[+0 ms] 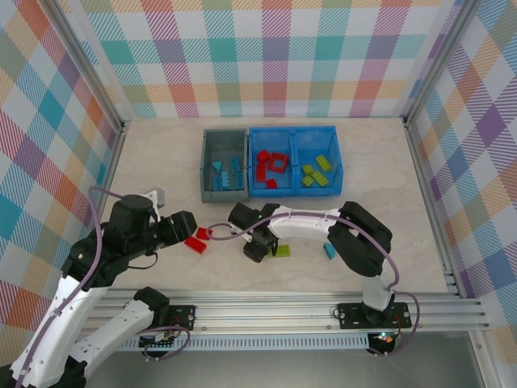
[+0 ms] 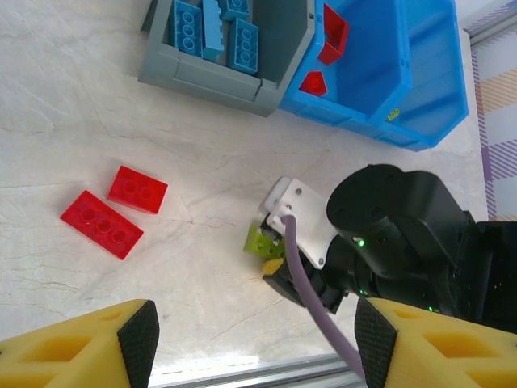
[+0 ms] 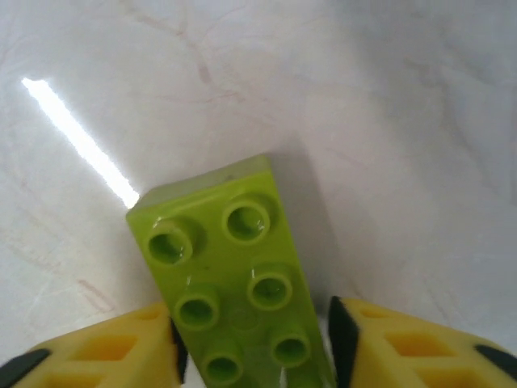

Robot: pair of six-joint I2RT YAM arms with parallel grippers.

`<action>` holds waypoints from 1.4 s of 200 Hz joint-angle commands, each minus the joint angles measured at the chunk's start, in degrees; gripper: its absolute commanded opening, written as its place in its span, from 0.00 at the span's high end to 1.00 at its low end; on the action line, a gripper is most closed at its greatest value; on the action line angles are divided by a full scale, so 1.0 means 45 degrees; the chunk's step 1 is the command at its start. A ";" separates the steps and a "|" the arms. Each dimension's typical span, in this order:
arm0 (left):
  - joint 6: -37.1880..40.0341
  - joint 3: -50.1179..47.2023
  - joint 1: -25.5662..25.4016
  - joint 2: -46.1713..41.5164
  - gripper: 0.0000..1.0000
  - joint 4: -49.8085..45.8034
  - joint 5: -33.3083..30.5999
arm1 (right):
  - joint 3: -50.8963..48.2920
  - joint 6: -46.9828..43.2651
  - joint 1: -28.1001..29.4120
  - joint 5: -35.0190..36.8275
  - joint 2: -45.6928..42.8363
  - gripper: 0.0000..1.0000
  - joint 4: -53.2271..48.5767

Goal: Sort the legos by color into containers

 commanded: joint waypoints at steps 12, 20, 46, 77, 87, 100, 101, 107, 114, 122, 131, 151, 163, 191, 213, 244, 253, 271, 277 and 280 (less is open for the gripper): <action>-0.0243 -0.0445 0.0014 0.0089 0.33 0.0969 0.0978 | -0.0271 0.0530 -0.0340 0.0086 -0.0883 0.62 0.0592; -0.0258 -0.0485 0.0019 0.0138 0.33 0.1245 0.1281 | -0.0481 0.0714 -0.0479 0.0158 -0.1471 0.64 0.0708; -0.0535 -0.0344 0.0014 0.0731 0.33 0.2114 0.2322 | -0.1061 0.1575 -0.1333 0.0495 -0.3979 0.67 0.0725; -0.0811 0.0291 -0.0526 0.2012 0.33 0.3338 0.2988 | -0.1215 0.2992 -0.3787 0.0492 -0.6679 0.68 -0.0054; -0.0811 0.0574 -0.1014 0.2525 0.32 0.3783 0.2733 | -0.1107 0.3294 -0.4858 0.0302 -0.7051 0.67 -0.0237; -0.0756 0.0993 -0.1866 0.3426 0.32 0.4423 0.2300 | -0.0654 0.3489 -0.6277 -0.0405 -0.6849 0.67 -0.0366; -0.0751 0.1012 -0.1944 0.3534 0.32 0.4456 0.2251 | -0.0580 0.3508 -0.6369 -0.0440 -0.6801 0.67 -0.0377; -0.0689 0.1296 -0.2460 0.4049 0.32 0.4653 0.1899 | -0.0157 0.3563 -0.6926 -0.0690 -0.6341 0.67 -0.0536; -0.0554 0.1623 -0.3079 0.4692 0.33 0.4809 0.1373 | 0.0386 0.3601 -0.7450 -0.0906 -0.5683 0.67 -0.0673; -0.0302 0.2033 -0.3807 0.5371 0.33 0.4915 0.0576 | 0.1018 0.3679 -0.7995 -0.1241 -0.4847 0.67 -0.0754; -0.0045 0.2517 -0.4607 0.6073 0.33 0.4936 -0.0357 | 0.1832 0.3861 -0.8618 -0.1756 -0.3759 0.67 -0.0889; 0.0411 0.3209 -0.5905 0.7364 0.33 0.5443 -0.1827 | 0.3681 0.3957 -0.9507 -0.2347 -0.1570 0.67 -0.1007; 0.0648 0.3512 -0.6502 0.8035 0.33 0.5756 -0.2474 | 0.5031 0.3885 -0.9787 -0.2607 -0.0238 0.67 -0.1435; 0.1291 0.4003 -0.7616 0.9409 0.33 0.6398 -0.3566 | 0.8249 0.3924 -1.0103 -0.3191 0.2430 0.66 -0.2593; 0.1642 0.4314 -0.8087 1.0493 0.34 0.6481 -0.3937 | 1.0238 0.4163 -1.0171 -0.3551 0.4201 0.65 -0.3603; 0.1792 0.4371 -0.8363 1.1349 0.35 0.6527 -0.4120 | 1.1299 0.4493 -1.0169 -0.3893 0.5232 0.63 -0.3814; 0.1778 0.4342 -0.8423 1.1396 0.35 0.6539 -0.4107 | 1.1450 0.4555 -1.0172 -0.3888 0.5385 0.62 -0.3840; 0.1750 0.4335 -0.8521 1.1382 0.35 0.6541 -0.4111 | 1.1645 0.4591 -1.0196 -0.4088 0.5636 0.58 -0.3676; 0.1749 0.4333 -0.8540 1.1363 0.35 0.6516 -0.4131 | 1.1759 0.4602 -1.0187 -0.4225 0.5746 0.57 -0.3653; 0.1747 0.4317 -0.8555 1.1358 0.35 0.6503 -0.4129 | 1.1818 0.4619 -1.0196 -0.4284 0.5789 0.56 -0.3667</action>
